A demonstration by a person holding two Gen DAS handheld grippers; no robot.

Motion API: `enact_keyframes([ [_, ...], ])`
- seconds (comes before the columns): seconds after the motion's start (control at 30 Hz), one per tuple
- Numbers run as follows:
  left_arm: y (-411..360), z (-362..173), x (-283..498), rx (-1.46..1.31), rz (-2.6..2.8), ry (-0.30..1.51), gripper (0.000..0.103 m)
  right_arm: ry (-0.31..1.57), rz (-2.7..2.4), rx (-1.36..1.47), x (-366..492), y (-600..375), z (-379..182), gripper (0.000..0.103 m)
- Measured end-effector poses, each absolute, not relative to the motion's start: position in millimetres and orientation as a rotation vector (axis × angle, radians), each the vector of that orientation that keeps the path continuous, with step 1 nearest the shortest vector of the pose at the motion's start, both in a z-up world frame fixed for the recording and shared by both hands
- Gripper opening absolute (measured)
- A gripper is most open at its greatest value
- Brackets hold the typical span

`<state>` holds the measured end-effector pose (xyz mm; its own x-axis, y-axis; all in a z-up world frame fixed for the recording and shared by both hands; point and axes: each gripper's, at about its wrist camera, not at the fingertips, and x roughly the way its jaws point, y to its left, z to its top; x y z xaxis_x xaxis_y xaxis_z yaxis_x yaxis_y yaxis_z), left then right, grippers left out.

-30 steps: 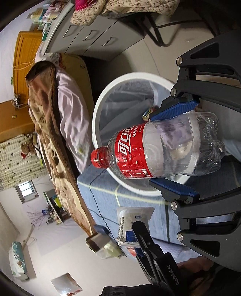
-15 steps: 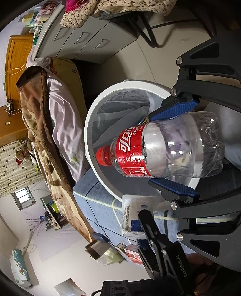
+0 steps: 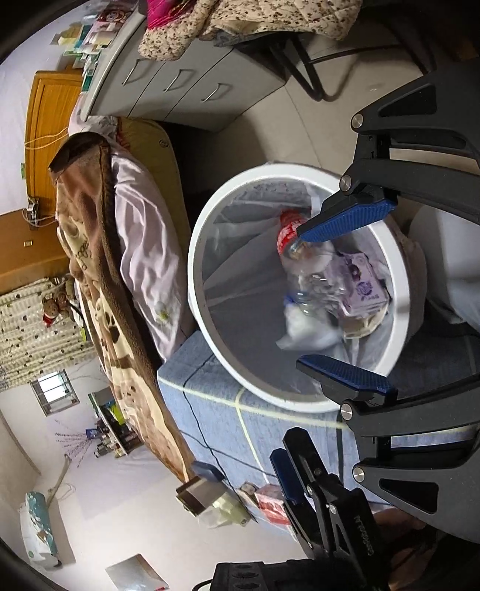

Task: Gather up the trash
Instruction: 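Open the right tool to drop the bottle in the bin while the left tool drops the white cup, then move both open tools back over the table items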

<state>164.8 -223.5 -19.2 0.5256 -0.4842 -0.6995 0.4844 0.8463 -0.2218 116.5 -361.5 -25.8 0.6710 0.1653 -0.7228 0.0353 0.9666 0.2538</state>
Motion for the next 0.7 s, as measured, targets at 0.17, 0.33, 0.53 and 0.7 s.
enact_keyframes([
  [0.17,-202,-12,154,-0.020,-0.556,0.813,0.060,0.829,0.104,0.236,112,-348,-19,0.065],
  [0.33,-183,-4,141,-0.031,-0.529,0.791,0.060,0.815,0.140,0.211,106,-332,-11,0.065],
  [0.53,-155,2,126,-0.058,-0.480,0.772,0.060,0.794,0.190,0.177,104,-311,-1,0.065],
  [0.7,-132,5,115,-0.073,-0.427,0.755,0.060,0.777,0.227,0.149,98,-293,4,0.065],
])
